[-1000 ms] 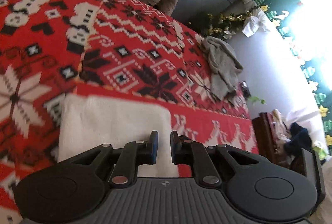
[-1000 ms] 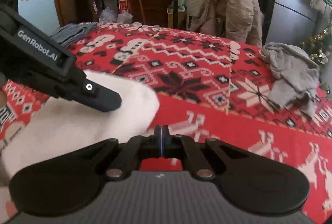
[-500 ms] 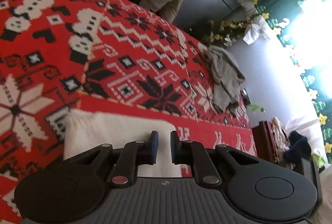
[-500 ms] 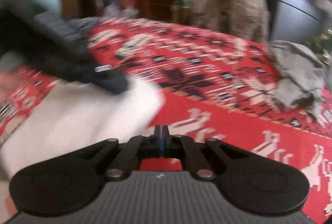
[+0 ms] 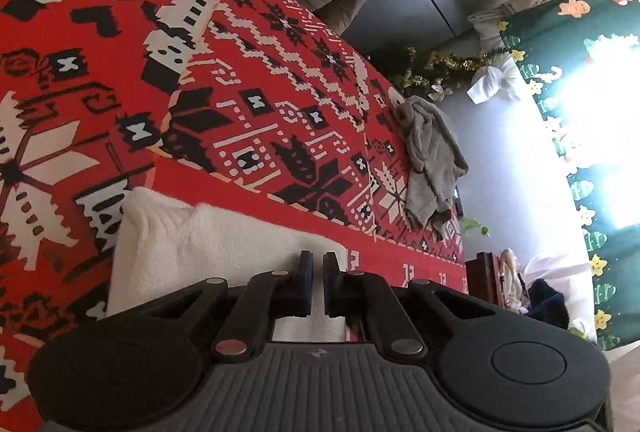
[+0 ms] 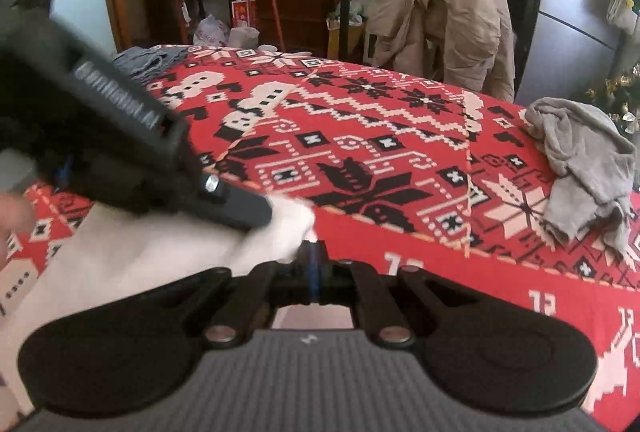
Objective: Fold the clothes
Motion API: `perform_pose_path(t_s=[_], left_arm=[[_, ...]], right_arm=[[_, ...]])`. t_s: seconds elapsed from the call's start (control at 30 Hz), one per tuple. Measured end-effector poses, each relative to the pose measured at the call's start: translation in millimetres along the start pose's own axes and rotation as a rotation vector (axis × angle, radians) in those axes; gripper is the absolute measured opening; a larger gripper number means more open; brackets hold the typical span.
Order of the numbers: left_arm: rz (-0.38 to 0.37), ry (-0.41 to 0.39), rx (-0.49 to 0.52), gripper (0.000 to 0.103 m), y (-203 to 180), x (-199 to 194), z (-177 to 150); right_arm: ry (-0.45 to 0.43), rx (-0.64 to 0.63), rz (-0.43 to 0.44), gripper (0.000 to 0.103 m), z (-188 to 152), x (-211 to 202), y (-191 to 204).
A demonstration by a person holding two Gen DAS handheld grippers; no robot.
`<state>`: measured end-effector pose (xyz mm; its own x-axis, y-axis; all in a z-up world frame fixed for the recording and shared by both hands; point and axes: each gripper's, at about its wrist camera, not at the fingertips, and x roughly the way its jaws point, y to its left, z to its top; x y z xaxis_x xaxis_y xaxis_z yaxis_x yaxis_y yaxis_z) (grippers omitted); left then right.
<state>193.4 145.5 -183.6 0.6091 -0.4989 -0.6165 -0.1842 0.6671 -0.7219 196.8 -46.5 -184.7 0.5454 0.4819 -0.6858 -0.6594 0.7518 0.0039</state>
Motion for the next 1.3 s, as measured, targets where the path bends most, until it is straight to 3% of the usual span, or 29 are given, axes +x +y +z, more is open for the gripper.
perform_pose_path(t_s=[0.23, 0.53, 0.8, 1.0, 1.17, 1.3], left_arm=[[-0.021, 0.012, 0.002, 0.005, -3.6, -2.7, -4.4], [-0.02, 0.047, 0.026, 0.005, -10.5, -6.5, -20.1], [-0.033, 0.1, 0.044, 0.005, -15.1, -7.8, -50.0], [0.006, 0.045, 0.096, 0.005, -26.8, -24.1, -51.6], [0.05, 0.041, 0.126, 0.005, -29.2, -21.0, -55.6], [0.031, 0.059, 0.109, 0.006, -24.6, -24.0, -72.9]], right_arm=[[0.015, -0.027, 0.029, 0.0, -23.5, -22.7, 5.4], [-0.026, -0.012, -0.007, 0.001, -4.3, -6.1, 0.2], [0.026, -0.047, 0.061, 0.001, -48.6, -50.0, 25.1], [-0.003, 0.017, -0.017, 0.002, -41.9, -45.4, 11.0], [-0.017, 0.007, 0.009, 0.0, -28.5, -29.3, 11.5], [-0.022, -0.019, 0.026, 0.002, -42.1, -50.1, 30.1]])
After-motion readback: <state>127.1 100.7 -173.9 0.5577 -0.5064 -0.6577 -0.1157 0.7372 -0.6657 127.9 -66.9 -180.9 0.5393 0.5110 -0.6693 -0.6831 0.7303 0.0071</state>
